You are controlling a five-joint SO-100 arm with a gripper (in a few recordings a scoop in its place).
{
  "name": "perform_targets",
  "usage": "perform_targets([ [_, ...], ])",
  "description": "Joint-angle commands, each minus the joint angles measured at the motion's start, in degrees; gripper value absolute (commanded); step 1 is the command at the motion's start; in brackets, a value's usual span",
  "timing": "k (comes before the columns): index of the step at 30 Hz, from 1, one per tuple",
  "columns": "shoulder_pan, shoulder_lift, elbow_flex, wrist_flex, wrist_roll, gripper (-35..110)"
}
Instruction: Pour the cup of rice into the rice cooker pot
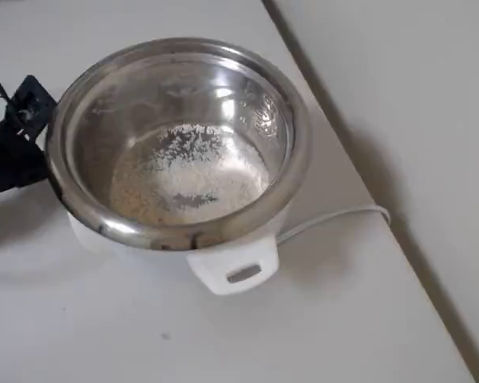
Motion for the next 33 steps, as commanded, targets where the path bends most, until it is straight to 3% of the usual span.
perform_targets([
  [1, 1.3, -4.7, -7.8, -3.0, 0.2, 15],
  [5, 2.5, -10.5, -12.5, -4.2, 0.4, 15],
  [8, 3.4, -20.0, -13.3, -15.4, 0.3, 16],
  [11, 5.0, -34.0, -17.1, -28.7, -2.4, 28],
  [17, 6.3, -45.7, -20.7, -40.5, -4.2, 54],
  [26, 6.7, -44.0, -20.6, -45.2, -8.1, 62],
  [33, 8.3, -24.2, -19.2, -31.0, -7.2, 62],
])
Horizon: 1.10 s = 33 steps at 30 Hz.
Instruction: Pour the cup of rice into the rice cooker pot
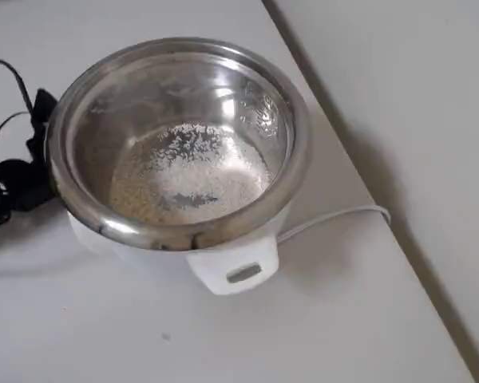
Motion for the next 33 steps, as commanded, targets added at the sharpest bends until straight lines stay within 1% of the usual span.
perform_targets([
  [1, 1.2, 14.1, 0.7, 7.5, 0.8, 62],
  [6, -0.1, 34.3, 5.5, 26.2, 4.9, 62],
  [10, -1.1, 48.0, 8.0, 38.7, 7.5, 62],
  [14, -1.9, 67.2, 10.5, 59.5, 11.6, 61],
  [16, -1.7, 74.7, 10.6, 67.5, 13.8, 61],
  [20, 0.1, 90.7, 10.5, 85.0, 21.7, 61],
  [22, 1.8, 97.4, 10.6, 92.6, 26.3, 61],
  [25, 6.2, 106.0, 10.6, 100.3, 34.4, 61],
  [29, 13.3, 119.1, 10.6, 111.4, 43.9, 61],
  [33, 22.2, 130.3, 10.9, 120.1, 52.9, 61],
])
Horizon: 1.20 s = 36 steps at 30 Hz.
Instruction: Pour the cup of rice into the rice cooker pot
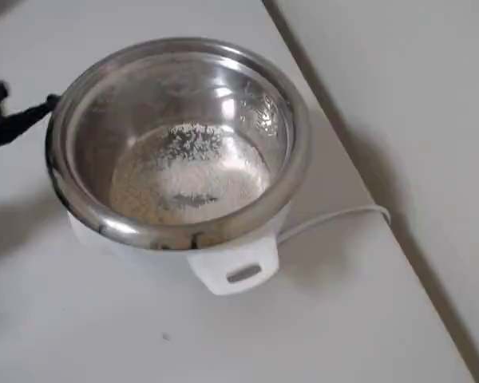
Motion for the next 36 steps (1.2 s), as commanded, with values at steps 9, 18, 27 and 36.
perform_targets([
  [9, 21.8, 10.9, -4.7, 27.5, 20.7, 61],
  [18, 25.8, 10.9, -4.0, 42.2, 28.7, 2],
  [27, 15.5, 10.9, 6.2, 46.2, 27.1, 0],
  [36, 10.9, 11.0, 12.5, 44.7, 28.7, 0],
])
